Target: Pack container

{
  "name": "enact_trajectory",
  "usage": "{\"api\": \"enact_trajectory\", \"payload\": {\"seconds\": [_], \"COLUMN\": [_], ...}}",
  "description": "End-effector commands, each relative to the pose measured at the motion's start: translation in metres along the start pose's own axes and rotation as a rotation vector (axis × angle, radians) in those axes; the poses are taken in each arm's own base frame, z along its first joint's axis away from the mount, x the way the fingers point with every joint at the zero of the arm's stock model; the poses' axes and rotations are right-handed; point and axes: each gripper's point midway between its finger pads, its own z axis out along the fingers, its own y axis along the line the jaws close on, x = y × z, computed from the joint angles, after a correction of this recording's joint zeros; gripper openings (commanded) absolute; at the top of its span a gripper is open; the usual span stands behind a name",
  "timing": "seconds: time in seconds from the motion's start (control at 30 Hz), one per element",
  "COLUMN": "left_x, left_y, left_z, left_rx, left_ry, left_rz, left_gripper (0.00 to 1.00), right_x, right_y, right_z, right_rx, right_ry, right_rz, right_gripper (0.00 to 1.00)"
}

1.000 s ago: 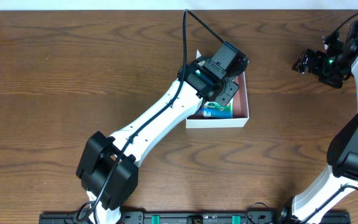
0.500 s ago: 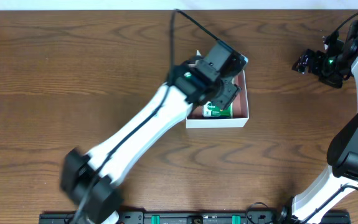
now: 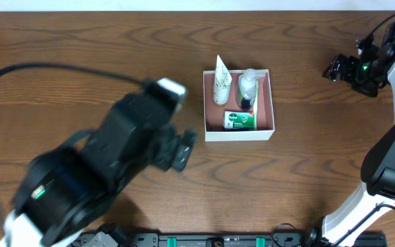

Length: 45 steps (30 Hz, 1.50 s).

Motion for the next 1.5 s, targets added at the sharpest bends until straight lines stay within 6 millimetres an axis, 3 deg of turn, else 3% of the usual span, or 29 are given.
{"api": "enact_trajectory", "payload": {"seconds": [0.0, 0.27, 0.87, 1.13, 1.27, 1.47], "left_x": [0.01, 0.033, 0.041, 0.042, 0.051, 0.064], "left_y": [0.018, 0.026, 0.025, 0.035, 0.04, 0.067], "left_z": [-0.023, -0.048, -0.046, -0.021, 0.004, 0.041], "left_rx": [-0.053, -0.042, -0.04, -0.038, -0.006, -0.084], "left_ry": [-0.034, -0.029, 0.006, -0.037, -0.069, -0.151], "left_rz": [-0.081, -0.108, -0.101, -0.187, -0.172, -0.199], "left_gripper": [0.98, 0.98, 0.98, 0.98, 0.98, 0.98], "right_x": [-0.007, -0.007, -0.007, -0.007, -0.007, -0.007], "right_y": [0.0, 0.0, 0.0, 0.0, 0.0, 0.0], "right_z": [-0.005, -0.005, -0.005, -0.005, -0.005, -0.005], "right_rx": [0.0, 0.0, 0.0, 0.0, 0.0, 0.0], "right_ry": [-0.022, -0.022, -0.022, -0.022, -0.022, -0.022], "right_rz": [-0.011, -0.011, -0.011, -0.011, -0.011, -0.011], "right_gripper": [0.99, 0.99, 0.98, 0.99, 0.99, 0.99]}}
